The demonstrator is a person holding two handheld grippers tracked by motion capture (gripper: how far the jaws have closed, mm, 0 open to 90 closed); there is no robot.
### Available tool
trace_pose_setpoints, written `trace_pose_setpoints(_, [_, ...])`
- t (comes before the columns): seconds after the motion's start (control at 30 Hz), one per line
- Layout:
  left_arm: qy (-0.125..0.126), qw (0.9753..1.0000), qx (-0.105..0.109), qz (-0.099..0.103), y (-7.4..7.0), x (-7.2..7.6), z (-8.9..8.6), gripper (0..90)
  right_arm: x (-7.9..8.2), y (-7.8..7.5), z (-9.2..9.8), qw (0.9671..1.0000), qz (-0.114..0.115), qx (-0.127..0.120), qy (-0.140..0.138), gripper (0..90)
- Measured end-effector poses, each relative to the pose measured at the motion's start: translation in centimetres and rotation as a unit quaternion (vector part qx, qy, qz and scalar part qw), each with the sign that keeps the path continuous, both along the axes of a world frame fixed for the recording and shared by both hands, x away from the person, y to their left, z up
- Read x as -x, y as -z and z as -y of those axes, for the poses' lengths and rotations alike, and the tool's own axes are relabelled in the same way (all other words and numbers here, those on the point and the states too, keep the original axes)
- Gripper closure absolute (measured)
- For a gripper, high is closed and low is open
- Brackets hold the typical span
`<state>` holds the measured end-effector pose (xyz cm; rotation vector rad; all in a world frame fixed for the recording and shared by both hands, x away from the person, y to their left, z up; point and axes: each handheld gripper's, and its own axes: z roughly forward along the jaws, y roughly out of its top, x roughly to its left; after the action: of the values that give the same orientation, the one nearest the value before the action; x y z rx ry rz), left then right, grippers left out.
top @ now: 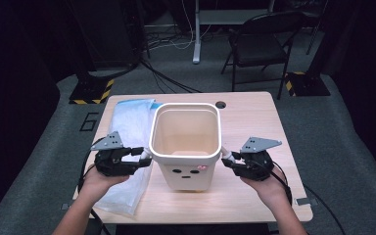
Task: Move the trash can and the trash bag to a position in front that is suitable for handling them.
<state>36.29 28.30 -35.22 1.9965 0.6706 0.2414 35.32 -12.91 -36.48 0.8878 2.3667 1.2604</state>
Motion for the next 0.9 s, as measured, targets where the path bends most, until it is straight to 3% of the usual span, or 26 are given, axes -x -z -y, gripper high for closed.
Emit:
trace_pose_setpoints(0.03, [0.002, 1.0000, 0.007, 0.002, -0.3, 0.1, -0.3, 48.6, 0.0, 0.0, 0.0, 1.0000, -0.001, 0.000, 0.000, 65.5])
trace_pose_setpoints(0.2, [0.000, 0.9999, 0.005, 0.014, -1.4, 0.2, -0.5, 48.6, 0.0, -0.2, 0.0, 0.9999, 0.002, 0.012, 0.000, 61.7])
trace_pose_setpoints(0.3, [0.004, 0.9997, 0.000, 0.025, -3.1, 0.1, -0.5, 48.5, 0.2, -0.8, 0.3, 0.9999, 0.001, 0.013, 0.000, 58.8])
trace_pose_setpoints(0.43, [0.013, 0.9997, -0.008, 0.018, -4.2, -0.2, -0.5, 48.3, 0.4, -1.6, 0.7, 0.9999, 0.006, 0.006, -0.008, 56.8])
trace_pose_setpoints(0.6, [0.015, 0.9997, -0.002, 0.019, -5.4, -0.6, -0.8, 47.3, 0.7, -2.6, 1.1, 0.9997, 0.011, 0.008, -0.019, 55.7])
trace_pose_setpoints(0.77, [0.003, 0.9996, -0.004, 0.027, -6.8, -1.9, -1.0, 43.6, 0.9, -4.5, 1.6, 0.9992, 0.014, -0.003, -0.039, 53.9])
trace_pose_setpoints(0.83, [-0.010, 0.9997, -0.007, 0.024, -7.6, -2.7, -0.9, 40.6, 0.9, -5.0, 1.7, 0.9989, 0.019, -0.004, -0.042, 54.1])
trace_pose_setpoints(0.9, [-0.007, 0.9998, -0.007, 0.019, -8.1, -3.3, -0.9, 40.0, 0.8, -5.7, 1.9, 0.9987, 0.015, -0.010, -0.048, 54.4])
